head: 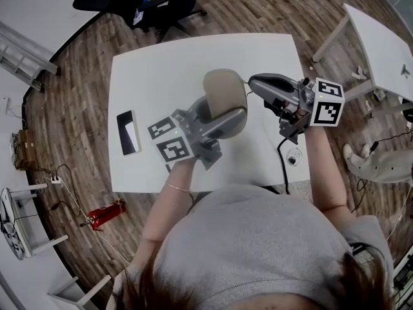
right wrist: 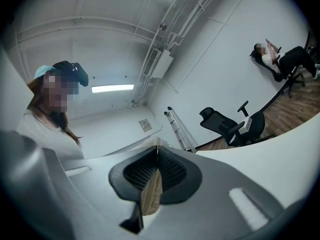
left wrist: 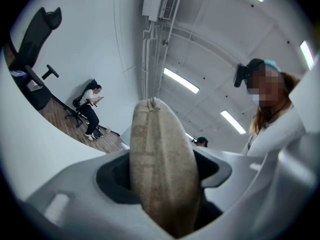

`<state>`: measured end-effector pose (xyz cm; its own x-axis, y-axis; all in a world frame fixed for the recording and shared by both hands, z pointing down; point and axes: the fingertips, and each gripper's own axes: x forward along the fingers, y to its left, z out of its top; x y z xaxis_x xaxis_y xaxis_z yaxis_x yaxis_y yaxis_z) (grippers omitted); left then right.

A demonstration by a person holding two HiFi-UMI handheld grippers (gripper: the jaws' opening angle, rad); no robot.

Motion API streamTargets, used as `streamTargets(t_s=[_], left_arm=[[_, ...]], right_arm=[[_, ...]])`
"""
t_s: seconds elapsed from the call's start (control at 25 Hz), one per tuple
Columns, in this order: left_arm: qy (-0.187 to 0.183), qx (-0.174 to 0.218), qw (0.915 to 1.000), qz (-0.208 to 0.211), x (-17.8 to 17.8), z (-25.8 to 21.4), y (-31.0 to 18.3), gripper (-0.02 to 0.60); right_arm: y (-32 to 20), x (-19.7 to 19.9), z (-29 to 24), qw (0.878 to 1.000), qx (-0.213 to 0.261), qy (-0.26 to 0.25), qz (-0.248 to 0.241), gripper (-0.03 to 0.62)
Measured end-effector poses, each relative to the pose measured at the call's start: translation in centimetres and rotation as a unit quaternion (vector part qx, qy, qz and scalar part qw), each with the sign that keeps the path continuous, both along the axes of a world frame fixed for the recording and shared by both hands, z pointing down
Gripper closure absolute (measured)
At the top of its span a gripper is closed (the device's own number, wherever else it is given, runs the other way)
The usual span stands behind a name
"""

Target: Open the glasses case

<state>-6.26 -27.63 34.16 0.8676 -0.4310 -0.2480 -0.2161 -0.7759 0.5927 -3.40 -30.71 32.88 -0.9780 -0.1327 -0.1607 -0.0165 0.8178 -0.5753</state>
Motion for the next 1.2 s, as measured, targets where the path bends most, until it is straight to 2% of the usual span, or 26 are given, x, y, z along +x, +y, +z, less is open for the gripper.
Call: streamTargets(t_s=[0.28,0.72,1.2], left_arm=[[0.007,-0.014,0.9999,-0.002,0.1,-0.4,-1.2,0.277],[0.028,-0.025,0.9992,-0.009,-0.3,-1.7,-2.2,0.276],[0.051,-0.033,0.9978,-0.027,-1.4,-2.7,-2.9,0.276]], right_arm=[[0.4,0.8,1.3,1.000,0.000,0.008,0.018,0.583],[1.3,1.2,2.0,0.999,-0.018,-0.012,0.038,0.583],[3.4,0.8,3.7,0.999,-0.032,-0.008,0.024,0.583]])
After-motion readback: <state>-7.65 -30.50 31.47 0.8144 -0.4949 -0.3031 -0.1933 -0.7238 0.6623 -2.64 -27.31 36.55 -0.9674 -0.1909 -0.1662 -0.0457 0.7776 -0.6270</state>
